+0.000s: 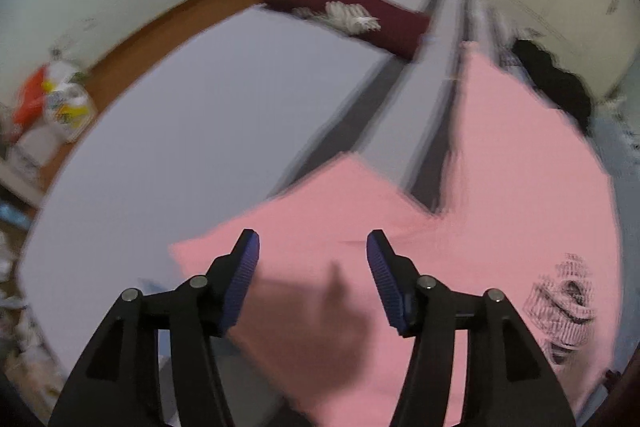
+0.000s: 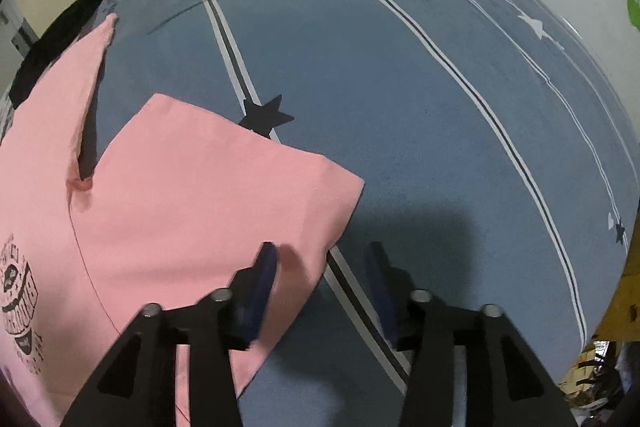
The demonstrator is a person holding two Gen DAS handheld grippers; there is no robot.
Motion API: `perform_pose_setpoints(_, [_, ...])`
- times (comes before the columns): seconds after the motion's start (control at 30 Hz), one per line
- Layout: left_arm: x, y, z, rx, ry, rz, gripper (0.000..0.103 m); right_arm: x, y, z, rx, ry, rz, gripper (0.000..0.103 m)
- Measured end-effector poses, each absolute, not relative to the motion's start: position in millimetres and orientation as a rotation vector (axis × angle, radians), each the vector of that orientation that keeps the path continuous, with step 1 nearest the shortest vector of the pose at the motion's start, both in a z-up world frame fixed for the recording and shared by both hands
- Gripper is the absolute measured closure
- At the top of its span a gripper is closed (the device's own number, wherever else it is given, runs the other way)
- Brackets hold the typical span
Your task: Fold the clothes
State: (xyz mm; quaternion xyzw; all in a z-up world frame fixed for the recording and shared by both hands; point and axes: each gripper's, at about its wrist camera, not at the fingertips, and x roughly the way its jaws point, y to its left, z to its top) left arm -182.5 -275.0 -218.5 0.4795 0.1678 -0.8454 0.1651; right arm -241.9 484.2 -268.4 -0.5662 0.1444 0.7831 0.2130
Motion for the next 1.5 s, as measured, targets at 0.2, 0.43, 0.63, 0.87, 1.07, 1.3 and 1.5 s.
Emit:
perform_pose_setpoints(0.2, [-209,-202,-209,1.385,0.359,-2.592,0.046,-251,486,-280,-1.578,0.449,2.192,0.057])
perform_pose_setpoints(0.43, [-229,-143,-201,1.422,0.334,-2.688,0.045,-260,494,-292,-1.572,0.497,2.237,0.055])
perform_pose_setpoints(0.63, [-230,-137,-199,1.403,0.358,-2.649,0.045,-257,483,-286,-1.608,0.459,2.291,0.100])
perform_pose_setpoints(0.87, [-216,-166,-192,1.351,0.323,-2.615,0.045,-244,430,-234,-1.552,0.370,2.419,0.100])
perform_pose_setpoints(1.07, [-192,-224,-191,1.315,0.397,-2.576,0.045,-214,379,-192,-1.481,0.221,2.577,0.100])
perform_pose_setpoints(1.3, [-151,-314,-170,1.289,0.366,-2.599,0.045,-206,255,-156,-1.420,0.136,2.715,0.100])
perform_pose_setpoints(1.5, [-121,-388,-156,1.277,0.311,-2.597,0.045,-198,90,-145,-1.473,0.104,2.881,0.100])
